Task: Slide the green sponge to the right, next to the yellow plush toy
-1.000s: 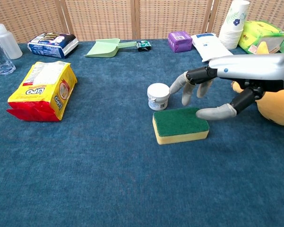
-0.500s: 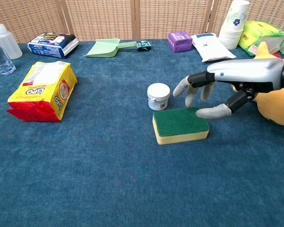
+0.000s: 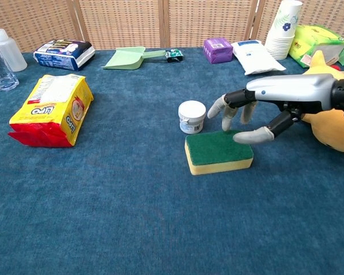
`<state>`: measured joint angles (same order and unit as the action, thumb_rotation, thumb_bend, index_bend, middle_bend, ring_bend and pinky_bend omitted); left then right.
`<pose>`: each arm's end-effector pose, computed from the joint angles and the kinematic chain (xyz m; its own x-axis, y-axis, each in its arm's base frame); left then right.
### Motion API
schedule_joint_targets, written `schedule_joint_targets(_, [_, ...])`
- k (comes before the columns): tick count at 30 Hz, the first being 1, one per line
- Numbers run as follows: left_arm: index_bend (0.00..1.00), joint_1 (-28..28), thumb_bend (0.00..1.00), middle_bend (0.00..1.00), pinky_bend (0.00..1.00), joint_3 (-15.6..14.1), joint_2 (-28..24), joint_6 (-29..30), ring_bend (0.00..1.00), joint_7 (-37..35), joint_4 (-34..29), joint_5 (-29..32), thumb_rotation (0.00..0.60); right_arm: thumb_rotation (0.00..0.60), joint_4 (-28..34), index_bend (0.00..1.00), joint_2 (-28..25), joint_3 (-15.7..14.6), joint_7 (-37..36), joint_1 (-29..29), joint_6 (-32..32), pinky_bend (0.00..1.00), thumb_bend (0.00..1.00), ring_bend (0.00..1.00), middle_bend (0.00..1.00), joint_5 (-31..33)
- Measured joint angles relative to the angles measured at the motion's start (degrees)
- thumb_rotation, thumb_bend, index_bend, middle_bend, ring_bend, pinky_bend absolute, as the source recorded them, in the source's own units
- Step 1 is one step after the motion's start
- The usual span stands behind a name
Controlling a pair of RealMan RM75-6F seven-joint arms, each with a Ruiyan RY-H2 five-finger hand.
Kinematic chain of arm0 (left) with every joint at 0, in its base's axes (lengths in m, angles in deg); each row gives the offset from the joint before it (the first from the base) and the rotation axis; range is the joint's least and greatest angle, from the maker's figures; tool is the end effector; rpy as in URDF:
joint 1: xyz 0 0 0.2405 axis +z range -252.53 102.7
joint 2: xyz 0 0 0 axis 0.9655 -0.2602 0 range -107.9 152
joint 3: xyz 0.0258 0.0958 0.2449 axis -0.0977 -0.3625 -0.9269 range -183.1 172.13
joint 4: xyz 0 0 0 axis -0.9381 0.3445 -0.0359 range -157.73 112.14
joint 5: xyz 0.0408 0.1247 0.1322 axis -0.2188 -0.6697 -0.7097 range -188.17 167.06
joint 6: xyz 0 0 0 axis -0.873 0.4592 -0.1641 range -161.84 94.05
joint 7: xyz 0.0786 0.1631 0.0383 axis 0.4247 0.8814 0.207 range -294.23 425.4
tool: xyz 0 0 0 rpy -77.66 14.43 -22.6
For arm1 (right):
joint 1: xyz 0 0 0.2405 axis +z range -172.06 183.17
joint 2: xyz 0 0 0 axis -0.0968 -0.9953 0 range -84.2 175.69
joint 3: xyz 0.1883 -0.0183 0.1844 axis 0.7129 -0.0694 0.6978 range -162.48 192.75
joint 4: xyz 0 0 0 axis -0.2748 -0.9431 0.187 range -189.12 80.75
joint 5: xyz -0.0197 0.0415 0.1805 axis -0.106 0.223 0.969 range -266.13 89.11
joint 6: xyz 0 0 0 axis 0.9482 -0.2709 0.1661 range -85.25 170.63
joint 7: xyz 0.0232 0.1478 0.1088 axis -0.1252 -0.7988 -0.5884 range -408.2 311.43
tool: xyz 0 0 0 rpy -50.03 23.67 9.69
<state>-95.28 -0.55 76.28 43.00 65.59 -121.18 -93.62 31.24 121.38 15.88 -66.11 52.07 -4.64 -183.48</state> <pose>-0.2397 0.3001 0.2155 0.4553 -0.0177 0.8901 0.8692 -0.2077 -0.4487 -0.1365 -0.3468 0.0092 0.4759 -0.4576 0.7511 -0.7675 -0.6331 0.1006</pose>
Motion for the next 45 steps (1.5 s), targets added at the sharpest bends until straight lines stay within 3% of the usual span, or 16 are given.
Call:
schedule_joint_targets(22, [0.23, 0.8, 0.11, 0.18, 0.36, 0.7, -0.3, -0.4, 0.18, -0.3, -0.4, -0.6, 0.485, 0.267, -4.4, 0.18, 1.6, -1.6, -0.2, 0.7, 0.7, 0.32, 0.37, 0.23, 0.35, 2.1])
schedule_joint_targets(28, [0.23, 0.4, 0.11, 0.18, 0.35, 1.0, 0.1, -1.0, 0.17, -0.5, -0.1, -1.0, 0.487, 0.257, -2.2, 0.18, 0.1, -2.5, 0.8, -0.4, -0.7, 0.32, 0.37, 0.25, 0.39, 2.1])
schedule_joint_targets(45, [0.22, -0.6, 0.11, 0.18, 0.35, 1.2, 1.0, -2.2, 0.17, -1.1, 0.3, -2.2, 0.485, 0.206, 9.0, 0.18, -8.6, -5.7, 6.0, -5.5, -4.9, 0.33, 0.37, 0.26, 0.40, 2.6])
